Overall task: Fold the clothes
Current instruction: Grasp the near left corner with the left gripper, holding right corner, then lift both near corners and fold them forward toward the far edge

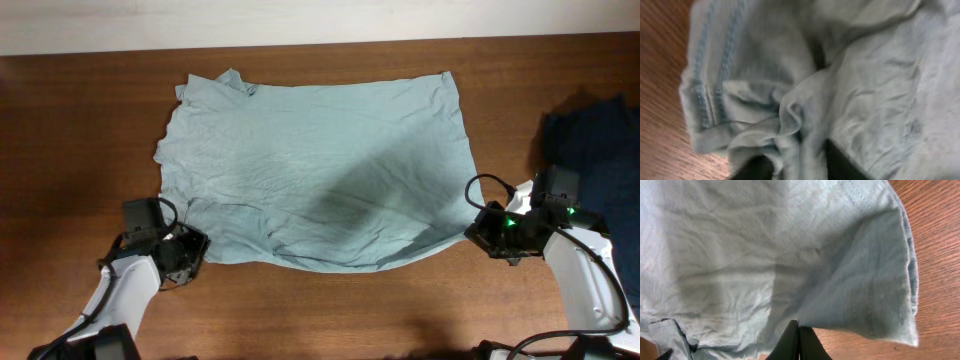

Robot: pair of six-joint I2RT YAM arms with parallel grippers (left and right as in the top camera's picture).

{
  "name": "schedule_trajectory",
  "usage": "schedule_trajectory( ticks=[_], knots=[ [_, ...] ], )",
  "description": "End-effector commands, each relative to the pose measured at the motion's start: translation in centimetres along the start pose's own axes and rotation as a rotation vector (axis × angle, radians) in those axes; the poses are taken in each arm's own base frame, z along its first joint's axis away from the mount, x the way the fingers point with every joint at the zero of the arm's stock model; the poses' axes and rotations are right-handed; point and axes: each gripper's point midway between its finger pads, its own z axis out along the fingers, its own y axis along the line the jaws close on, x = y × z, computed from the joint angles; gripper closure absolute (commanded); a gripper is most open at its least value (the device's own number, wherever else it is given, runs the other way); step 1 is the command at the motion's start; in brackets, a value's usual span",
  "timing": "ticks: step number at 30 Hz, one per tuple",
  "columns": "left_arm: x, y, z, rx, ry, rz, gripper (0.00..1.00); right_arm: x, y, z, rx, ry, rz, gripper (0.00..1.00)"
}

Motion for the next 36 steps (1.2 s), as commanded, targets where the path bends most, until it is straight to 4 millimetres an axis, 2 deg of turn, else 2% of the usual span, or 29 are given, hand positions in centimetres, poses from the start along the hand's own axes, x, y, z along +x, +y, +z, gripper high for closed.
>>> schedule_trajectory(
  ticks=[1,4,6,13,19,24,29,32,36],
  knots=[
    [1.9,1.8,1.0,-0.044,0.074,-0.026,0.83,-0.5,0.5,-0.5,0.001,-0.025,-0.013,0.96],
    [1.9,1.9,1.0,-0.046,0.076,-0.025,0.92,-0.4,0.5,-0.5,0.001,-0.024,-0.012,0.96],
    [1.9,1.8,1.0,-0.042,0.078,0.002,0.94,-0.5,0.4,-0.5,0.002,-0.024,-0.013,0.96],
    [1.5,1.1,0.3,-0.04,0.083,0.117,0.95,-0.4,0.7,-1.2,0.008,-0.011,-0.077,0.96],
    [0.9,-0.3,-1.5,-0.026,0.066,0.174,0.96,-0.3,0.3,-3.9,0.113,0.01,-0.098,0.96],
    [-0.5,-2.5,-4.4,0.034,-0.037,0.219,0.96,-0.9,0.4,-6.3,0.174,-0.01,-0.1,0.96],
    [-1.2,-4.3,-7.4,0.108,-0.132,0.278,0.96,-1.1,0.7,-6.5,0.17,-0.019,-0.103,0.96],
    [-1.3,-4.5,-7.9,0.119,-0.149,0.29,0.96,-2.0,1.3,-6.5,0.145,-0.051,-0.117,0.96],
    [-1.8,-4.6,-8.0,0.114,-0.177,0.323,0.96,-3.5,3.3,-6.3,0.046,-0.106,-0.148,0.96]
  ],
)
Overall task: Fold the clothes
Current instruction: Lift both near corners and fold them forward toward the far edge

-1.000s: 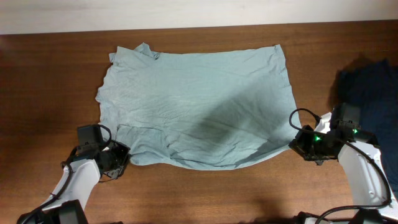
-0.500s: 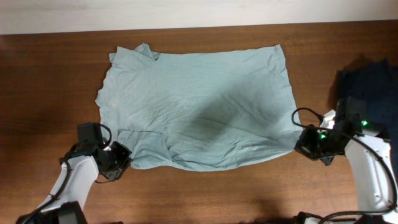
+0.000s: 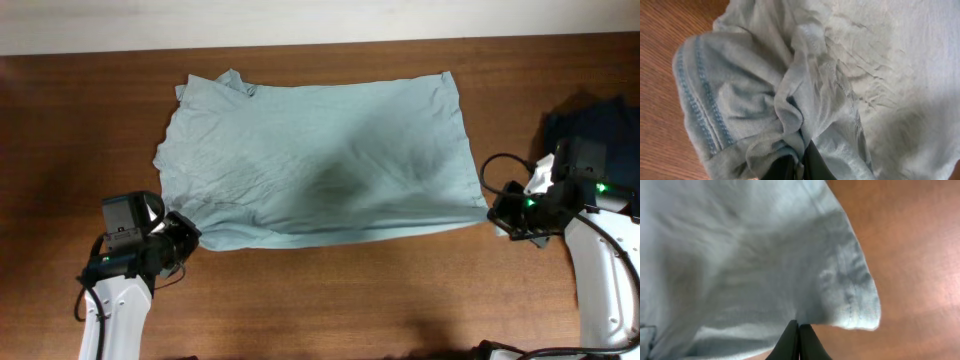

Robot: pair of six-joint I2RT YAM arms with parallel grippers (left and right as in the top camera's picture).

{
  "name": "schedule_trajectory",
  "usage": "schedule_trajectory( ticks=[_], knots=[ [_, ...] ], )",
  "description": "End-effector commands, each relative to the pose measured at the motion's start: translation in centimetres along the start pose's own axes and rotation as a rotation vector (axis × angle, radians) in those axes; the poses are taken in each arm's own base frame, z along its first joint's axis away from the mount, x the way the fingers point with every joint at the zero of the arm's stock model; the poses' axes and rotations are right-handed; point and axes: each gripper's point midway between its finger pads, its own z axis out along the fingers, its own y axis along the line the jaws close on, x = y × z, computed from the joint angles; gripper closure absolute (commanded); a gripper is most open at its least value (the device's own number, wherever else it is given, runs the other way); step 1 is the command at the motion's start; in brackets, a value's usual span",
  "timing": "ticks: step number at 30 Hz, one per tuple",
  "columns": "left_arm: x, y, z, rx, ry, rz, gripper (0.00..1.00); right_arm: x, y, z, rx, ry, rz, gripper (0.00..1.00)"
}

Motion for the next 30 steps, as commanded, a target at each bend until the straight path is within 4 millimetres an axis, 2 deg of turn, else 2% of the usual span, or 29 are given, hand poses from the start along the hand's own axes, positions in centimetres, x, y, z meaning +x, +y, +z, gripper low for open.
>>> schedule_trajectory(
  ticks=[1,7,15,22,26,30],
  knots=[
    [-1.5,-0.8,-0.7,0.009,-0.063,0.065,0.96,-1.3,1.6,-0.5,-0.063,-0.049,-0.032,0.96],
    [-3.2,-1.8,-1.0,0.041,-0.136,0.134,0.95,-2.2,2.4,1.4,-0.102,-0.023,-0.04,0.96],
    [-3.7,-2.1,-0.6,0.038,-0.153,0.241,0.95,-4.0,4.8,4.1,-0.144,-0.044,-0.117,0.96],
    [-3.8,-1.5,1.3,0.014,-0.12,0.232,0.95,-5.3,5.4,5.4,-0.158,-0.067,-0.106,0.96],
    [-4.1,-2.0,1.8,0.039,-0.116,0.223,0.95,-6.3,5.8,5.6,-0.171,-0.103,-0.119,0.96],
    [-3.6,-1.5,2.4,0.032,-0.084,0.06,0.96,-6.8,6.0,5.5,-0.179,-0.125,-0.128,0.96]
  ],
)
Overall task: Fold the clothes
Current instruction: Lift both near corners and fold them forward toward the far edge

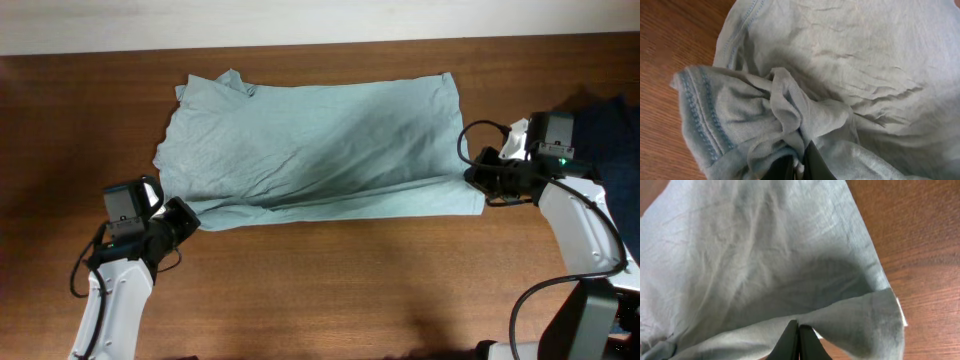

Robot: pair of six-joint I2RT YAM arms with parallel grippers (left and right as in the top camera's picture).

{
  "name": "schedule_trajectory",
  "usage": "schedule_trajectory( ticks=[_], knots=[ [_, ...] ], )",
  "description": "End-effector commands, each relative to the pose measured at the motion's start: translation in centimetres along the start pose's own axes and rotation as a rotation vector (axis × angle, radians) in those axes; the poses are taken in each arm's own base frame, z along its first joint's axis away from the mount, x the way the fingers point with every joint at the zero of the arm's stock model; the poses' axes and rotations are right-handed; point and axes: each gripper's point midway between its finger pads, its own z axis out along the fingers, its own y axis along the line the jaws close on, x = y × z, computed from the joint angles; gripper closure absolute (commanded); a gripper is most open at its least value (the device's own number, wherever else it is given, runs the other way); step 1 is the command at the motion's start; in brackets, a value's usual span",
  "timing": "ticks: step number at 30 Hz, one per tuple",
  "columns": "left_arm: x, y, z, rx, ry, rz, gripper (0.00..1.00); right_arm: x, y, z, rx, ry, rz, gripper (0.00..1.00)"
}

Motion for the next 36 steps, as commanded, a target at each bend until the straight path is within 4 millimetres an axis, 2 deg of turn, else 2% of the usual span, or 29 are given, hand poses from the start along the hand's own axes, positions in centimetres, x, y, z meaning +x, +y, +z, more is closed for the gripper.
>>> schedule_trajectory(
  ticks=[1,10,15,20,26,36],
  knots=[
    [-0.3,-0.4,0.3,0.008,0.013,-0.159,0.96,-0.6,0.7,0.0,-0.015,-0.015,-0.01,0.96],
    [-0.5,-1.6,1.2,0.048,0.078,-0.433,0.99,-0.9,0.7,0.0,-0.015,-0.023,0.006,0.96],
    [0.0,-1.9,2.7,0.043,0.157,-0.562,0.99,-0.7,0.4,0.7,-0.009,-0.005,0.044,0.96],
    [-2.1,-2.8,3.8,0.043,0.159,-0.579,0.99,-0.2,-0.2,2.2,-0.007,0.037,0.079,0.96],
    [-4.5,-4.2,4.0,0.065,0.139,-0.57,0.99,-0.8,0.2,2.3,-0.025,0.016,0.071,0.96],
    [-4.8,-3.4,7.0,0.019,0.173,-0.586,0.99,-3.2,0.9,2.5,-0.062,-0.076,0.057,0.96]
  ],
)
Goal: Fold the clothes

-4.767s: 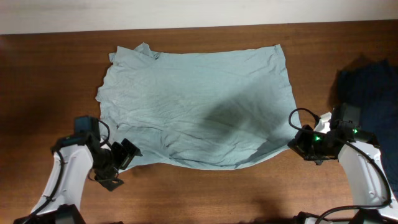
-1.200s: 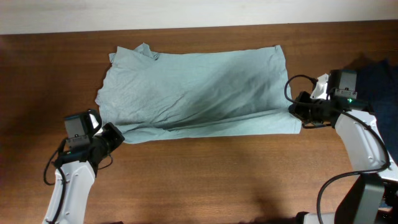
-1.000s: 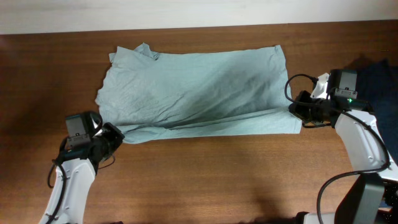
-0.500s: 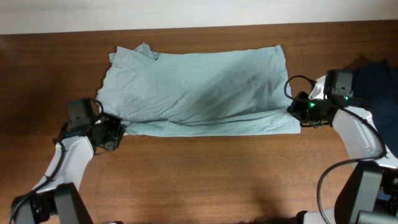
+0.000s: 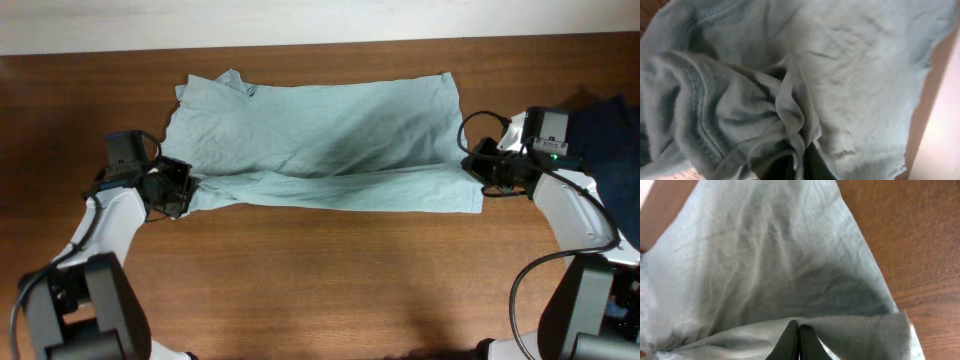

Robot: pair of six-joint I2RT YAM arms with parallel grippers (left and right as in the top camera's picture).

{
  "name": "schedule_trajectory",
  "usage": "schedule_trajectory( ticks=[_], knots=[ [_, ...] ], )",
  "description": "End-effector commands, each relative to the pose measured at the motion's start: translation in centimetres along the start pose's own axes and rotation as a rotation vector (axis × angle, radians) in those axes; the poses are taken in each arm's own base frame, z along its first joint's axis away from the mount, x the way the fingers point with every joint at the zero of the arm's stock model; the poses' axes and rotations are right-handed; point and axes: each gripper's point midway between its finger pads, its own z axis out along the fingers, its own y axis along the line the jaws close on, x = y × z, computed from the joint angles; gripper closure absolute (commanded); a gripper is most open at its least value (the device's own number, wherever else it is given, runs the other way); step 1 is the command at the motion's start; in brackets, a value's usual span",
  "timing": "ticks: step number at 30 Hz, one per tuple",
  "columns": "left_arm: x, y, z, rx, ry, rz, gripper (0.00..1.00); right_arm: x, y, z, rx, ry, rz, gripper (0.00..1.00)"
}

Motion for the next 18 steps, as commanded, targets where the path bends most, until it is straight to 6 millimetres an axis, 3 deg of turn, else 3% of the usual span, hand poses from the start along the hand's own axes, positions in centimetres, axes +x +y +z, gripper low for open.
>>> schedule_trajectory(
  ticks=[1,7,9,11,14,16,18],
  knots=[
    [-0.7,-0.3,0.9,-0.004,-0.001,-0.013,0.99,-0.9,0.9,0.3,-0.025,-0.021,-0.001,0.96],
    [-1.3,-0.4,1.0,-0.002,-0.031,-0.006,0.99,-1.7,0.3,2.3,-0.031,-0.034,0.014,0.94],
    [-1.5,-0.9,0.9,0.013,-0.038,0.011,0.96,-2.2,0.5,2.5,-0.041,-0.055,-0.003,0.84],
    [-1.8,-1.8,0.6,0.028,-0.05,0.063,0.83,-2.8,0.7,2.5,-0.051,-0.076,-0.013,0.81],
    [-2.4,-4.0,-0.4,0.069,-0.061,0.193,0.55,-2.8,0.8,2.2,-0.054,-0.077,-0.058,0.75],
    [-2.7,-5.2,-1.3,0.067,-0.071,0.296,0.48,-2.3,1.3,1.8,-0.072,-0.06,-0.068,0.74],
    [-3.0,-6.2,-2.2,0.068,-0.079,0.404,0.42,-1.9,2.0,1.0,-0.099,-0.048,-0.095,0.66]
  ],
)
